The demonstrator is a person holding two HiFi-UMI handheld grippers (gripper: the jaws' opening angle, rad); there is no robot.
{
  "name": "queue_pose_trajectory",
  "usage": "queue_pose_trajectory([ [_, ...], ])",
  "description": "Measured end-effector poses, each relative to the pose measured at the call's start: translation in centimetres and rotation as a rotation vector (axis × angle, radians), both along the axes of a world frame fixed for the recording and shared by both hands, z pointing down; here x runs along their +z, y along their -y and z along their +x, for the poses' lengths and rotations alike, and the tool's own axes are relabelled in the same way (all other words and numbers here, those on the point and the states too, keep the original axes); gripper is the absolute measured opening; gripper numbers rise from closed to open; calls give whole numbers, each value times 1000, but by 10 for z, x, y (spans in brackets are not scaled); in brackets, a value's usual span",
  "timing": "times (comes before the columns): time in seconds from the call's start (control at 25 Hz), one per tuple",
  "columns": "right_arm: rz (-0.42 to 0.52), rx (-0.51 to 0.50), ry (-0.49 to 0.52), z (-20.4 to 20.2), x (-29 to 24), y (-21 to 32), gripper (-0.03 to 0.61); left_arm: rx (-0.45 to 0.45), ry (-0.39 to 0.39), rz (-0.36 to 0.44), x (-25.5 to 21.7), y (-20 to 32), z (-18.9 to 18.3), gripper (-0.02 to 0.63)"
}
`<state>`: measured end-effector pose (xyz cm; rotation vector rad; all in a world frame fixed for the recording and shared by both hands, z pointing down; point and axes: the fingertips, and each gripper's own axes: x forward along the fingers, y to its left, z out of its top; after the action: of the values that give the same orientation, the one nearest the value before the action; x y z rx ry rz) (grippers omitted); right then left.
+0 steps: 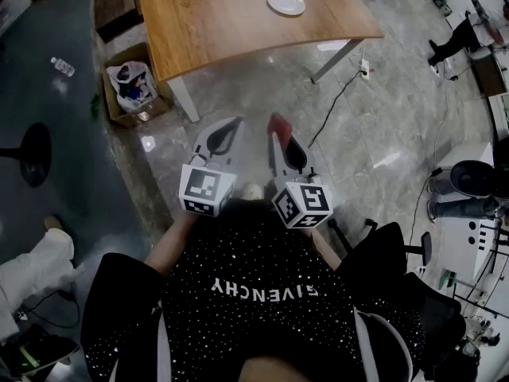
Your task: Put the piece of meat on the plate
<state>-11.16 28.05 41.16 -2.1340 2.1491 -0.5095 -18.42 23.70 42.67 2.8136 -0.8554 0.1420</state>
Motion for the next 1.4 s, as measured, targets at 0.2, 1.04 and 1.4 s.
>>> queue_pose_trajectory([
  [0.2,-2,27,10,-13,11,0,95,18,-9,56,-18,11,-9,12],
  [1.04,-32,46,36,-5,27,14,95,15,14,-30,9,31,-8,12],
  [1.4,-12,90,25,70,12,50,95,27,23,-39,5,68,59,12],
])
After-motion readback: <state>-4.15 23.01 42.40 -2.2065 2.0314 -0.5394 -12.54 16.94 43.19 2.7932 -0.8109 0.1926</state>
